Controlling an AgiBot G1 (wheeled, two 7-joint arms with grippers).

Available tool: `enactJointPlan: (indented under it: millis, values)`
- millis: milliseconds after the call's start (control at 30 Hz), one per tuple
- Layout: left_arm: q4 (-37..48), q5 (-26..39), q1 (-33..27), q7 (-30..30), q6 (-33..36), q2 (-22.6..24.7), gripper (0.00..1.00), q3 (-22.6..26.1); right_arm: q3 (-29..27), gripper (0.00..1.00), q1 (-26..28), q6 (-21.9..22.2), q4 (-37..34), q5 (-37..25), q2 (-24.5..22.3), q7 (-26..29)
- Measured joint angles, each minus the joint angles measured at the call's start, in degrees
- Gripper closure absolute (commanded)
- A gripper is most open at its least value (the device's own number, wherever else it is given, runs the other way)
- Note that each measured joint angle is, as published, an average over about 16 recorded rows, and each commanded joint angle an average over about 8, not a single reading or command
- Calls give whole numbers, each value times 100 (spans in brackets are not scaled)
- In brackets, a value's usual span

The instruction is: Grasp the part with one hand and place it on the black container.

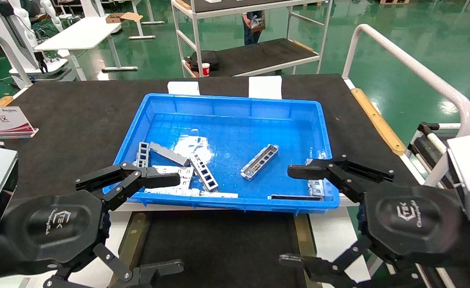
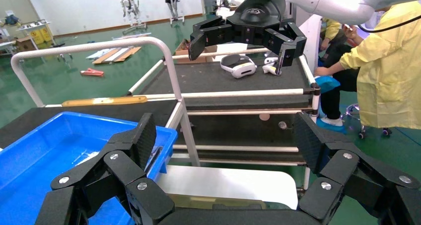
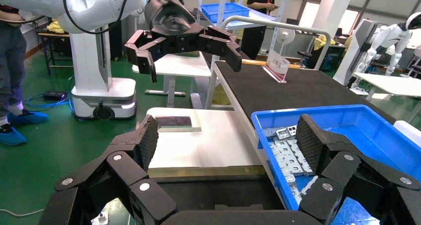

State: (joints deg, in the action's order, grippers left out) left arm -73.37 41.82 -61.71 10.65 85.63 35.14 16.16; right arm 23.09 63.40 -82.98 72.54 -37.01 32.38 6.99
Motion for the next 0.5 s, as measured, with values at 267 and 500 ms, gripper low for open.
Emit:
enactJointPlan:
  millis: [267, 500]
  values:
    - [0, 0, 0, 0, 0, 0, 0, 0, 0, 0, 0, 0, 0, 0, 0, 0]
    - [-1, 0, 1, 1, 0, -1, 0, -1, 0, 0, 0, 0, 0, 0, 0, 0]
